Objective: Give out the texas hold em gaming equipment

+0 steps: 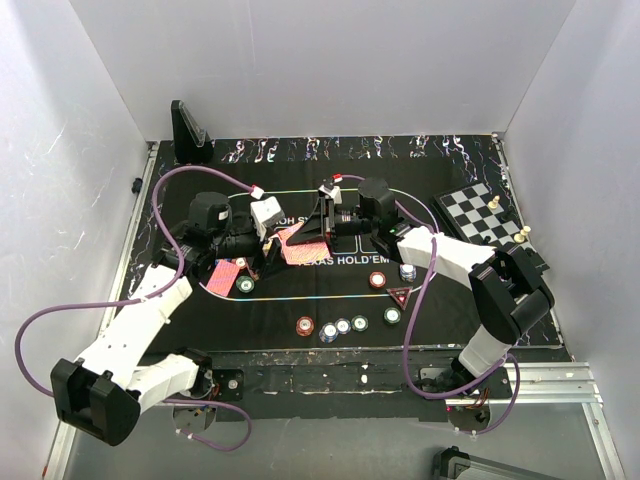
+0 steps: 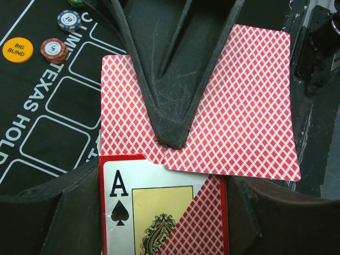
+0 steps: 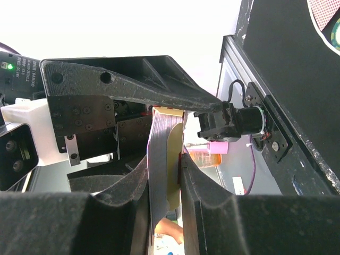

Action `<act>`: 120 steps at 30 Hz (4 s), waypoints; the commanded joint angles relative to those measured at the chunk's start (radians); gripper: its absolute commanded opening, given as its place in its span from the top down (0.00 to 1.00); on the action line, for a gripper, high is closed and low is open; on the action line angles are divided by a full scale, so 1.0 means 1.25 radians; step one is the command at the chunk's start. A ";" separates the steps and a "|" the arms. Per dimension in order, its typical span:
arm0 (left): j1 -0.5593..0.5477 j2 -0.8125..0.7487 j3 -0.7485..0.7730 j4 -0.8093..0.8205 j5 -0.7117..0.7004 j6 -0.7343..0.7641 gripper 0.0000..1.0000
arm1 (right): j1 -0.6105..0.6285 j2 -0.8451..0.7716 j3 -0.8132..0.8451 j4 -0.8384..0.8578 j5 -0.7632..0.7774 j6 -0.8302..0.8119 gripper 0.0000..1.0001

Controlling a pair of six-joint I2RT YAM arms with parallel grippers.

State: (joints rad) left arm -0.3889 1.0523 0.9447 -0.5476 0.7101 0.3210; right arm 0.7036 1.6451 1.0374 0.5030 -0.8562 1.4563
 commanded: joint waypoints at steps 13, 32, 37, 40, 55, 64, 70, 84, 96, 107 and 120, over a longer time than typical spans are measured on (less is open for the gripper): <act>0.045 -0.020 -0.013 0.006 -0.090 0.019 1.00 | -0.051 -0.046 -0.042 0.060 -0.066 0.033 0.68; 0.090 -0.009 -0.011 -0.002 -0.067 0.009 1.00 | -0.086 -0.090 0.046 -0.517 0.082 -0.382 0.57; 0.110 -0.023 -0.008 -0.011 -0.055 0.011 1.00 | -0.084 -0.064 0.077 -0.735 0.221 -0.550 0.40; 0.115 -0.029 0.003 -0.021 -0.040 0.006 1.00 | -0.065 -0.029 0.071 -0.767 0.285 -0.592 0.36; 0.116 -0.063 0.032 -0.088 0.005 0.040 1.00 | -0.039 0.106 0.125 -0.799 0.476 -0.685 0.30; 0.115 -0.072 0.066 -0.130 0.012 0.028 1.00 | -0.018 0.218 0.196 -0.780 0.539 -0.689 0.32; 0.116 -0.092 0.068 -0.140 0.003 0.034 1.00 | 0.036 0.237 0.191 -0.761 0.506 -0.656 0.33; 0.117 -0.130 0.057 -0.152 -0.018 0.032 1.00 | 0.160 0.315 0.287 -0.768 0.391 -0.630 0.37; 0.121 -0.141 0.055 -0.162 -0.026 0.024 1.00 | 0.216 0.375 0.414 -0.857 0.351 -0.765 0.44; 0.127 -0.148 0.058 -0.172 -0.022 0.007 1.00 | 0.203 0.301 0.392 -0.722 0.604 -0.787 0.45; 0.139 -0.146 0.063 -0.187 -0.007 -0.009 1.00 | 0.216 0.363 0.340 -0.503 0.543 -0.760 0.47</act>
State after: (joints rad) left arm -0.2245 0.8921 0.9833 -0.7830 0.6720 0.3138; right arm 0.9688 2.0796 1.4677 -0.2134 -0.1429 0.4950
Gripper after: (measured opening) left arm 0.644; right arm 0.538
